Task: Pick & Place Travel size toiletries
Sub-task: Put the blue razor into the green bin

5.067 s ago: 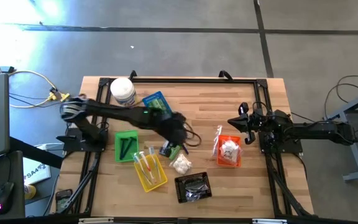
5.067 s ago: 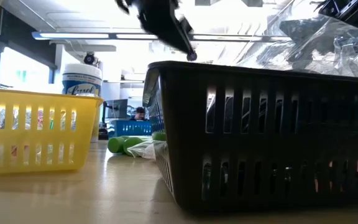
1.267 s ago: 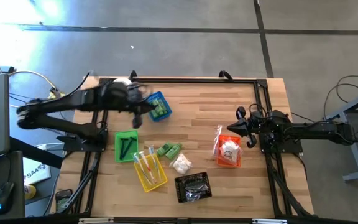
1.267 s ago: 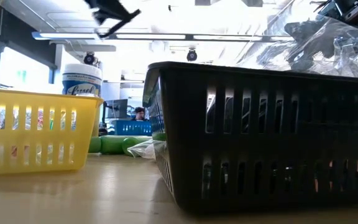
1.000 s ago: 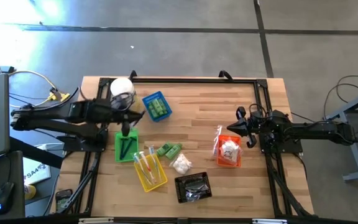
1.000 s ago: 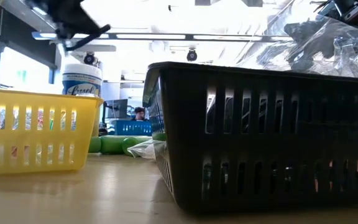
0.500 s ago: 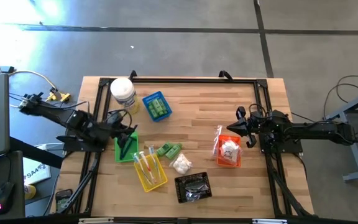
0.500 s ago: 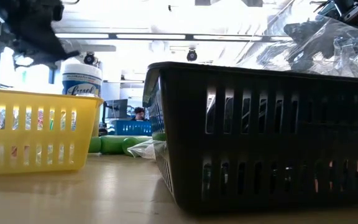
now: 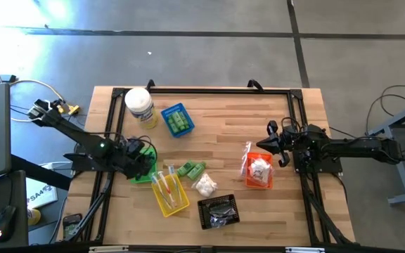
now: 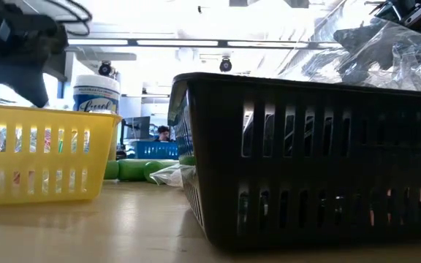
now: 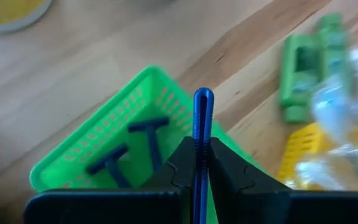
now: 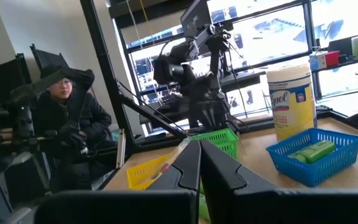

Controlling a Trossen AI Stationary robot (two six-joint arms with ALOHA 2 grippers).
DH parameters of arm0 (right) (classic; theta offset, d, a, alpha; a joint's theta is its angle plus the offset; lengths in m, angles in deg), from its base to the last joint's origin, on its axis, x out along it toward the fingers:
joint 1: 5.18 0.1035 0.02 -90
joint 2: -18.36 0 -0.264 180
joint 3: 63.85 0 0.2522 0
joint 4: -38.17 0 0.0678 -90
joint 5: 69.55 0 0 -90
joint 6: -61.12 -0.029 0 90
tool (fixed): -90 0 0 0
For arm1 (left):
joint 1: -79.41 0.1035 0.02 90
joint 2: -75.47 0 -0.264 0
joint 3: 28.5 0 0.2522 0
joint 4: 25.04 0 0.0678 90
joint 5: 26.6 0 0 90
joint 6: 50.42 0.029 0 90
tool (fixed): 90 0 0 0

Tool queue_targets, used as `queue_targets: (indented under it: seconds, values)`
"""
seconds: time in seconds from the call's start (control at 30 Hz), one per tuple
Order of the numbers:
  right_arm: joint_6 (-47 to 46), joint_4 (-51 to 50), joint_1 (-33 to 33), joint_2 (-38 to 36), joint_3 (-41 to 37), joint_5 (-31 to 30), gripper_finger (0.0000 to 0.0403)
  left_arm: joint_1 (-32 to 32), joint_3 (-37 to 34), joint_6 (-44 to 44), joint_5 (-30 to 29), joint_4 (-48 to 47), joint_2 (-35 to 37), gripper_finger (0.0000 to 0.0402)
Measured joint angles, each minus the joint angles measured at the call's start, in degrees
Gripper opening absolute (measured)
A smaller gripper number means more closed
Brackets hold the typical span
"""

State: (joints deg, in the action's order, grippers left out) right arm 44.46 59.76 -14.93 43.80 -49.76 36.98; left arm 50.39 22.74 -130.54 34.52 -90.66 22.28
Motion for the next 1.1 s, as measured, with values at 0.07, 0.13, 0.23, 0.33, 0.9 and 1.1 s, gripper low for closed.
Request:
queue_targets:
  seconds: [0.07, 0.13, 0.23, 0.33, 0.9, 1.1]
  values:
    - [0.15, 0.0, 0.02, 0.02, -0.01, -0.01, 0.0003, 0.03, 0.0, -1.04, 0.84, -0.31, -2.23, 0.0019]
    - [0.21, 0.0, 0.02, 0.0, 0.0, -0.01, 0.0003, 0.03, 0.0, -1.81, 1.41, -1.54, -4.07, 0.0019]
    - [0.19, -0.02, 0.01, 0.0, 0.0, -0.01, 0.0003, 0.13, 0.02, -2.9, 1.5, -2.59, -6.56, 0.0019]
    - [0.21, 0.0, 0.01, 0.0, -0.01, -0.04, 0.0003, 0.14, 0.02, -4.08, 1.57, -3.81, -8.25, 0.0019]
    - [0.37, 0.0, 0.02, 0.0, -0.01, -0.06, 0.0003, 0.14, 0.02, -4.44, 1.55, -3.67, -9.37, 0.0019]
    - [0.37, 0.01, 0.02, 0.0, 0.0, -0.06, 0.0003, 0.14, 0.02, -3.33, 2.53, -3.69, -9.37, 0.0034]
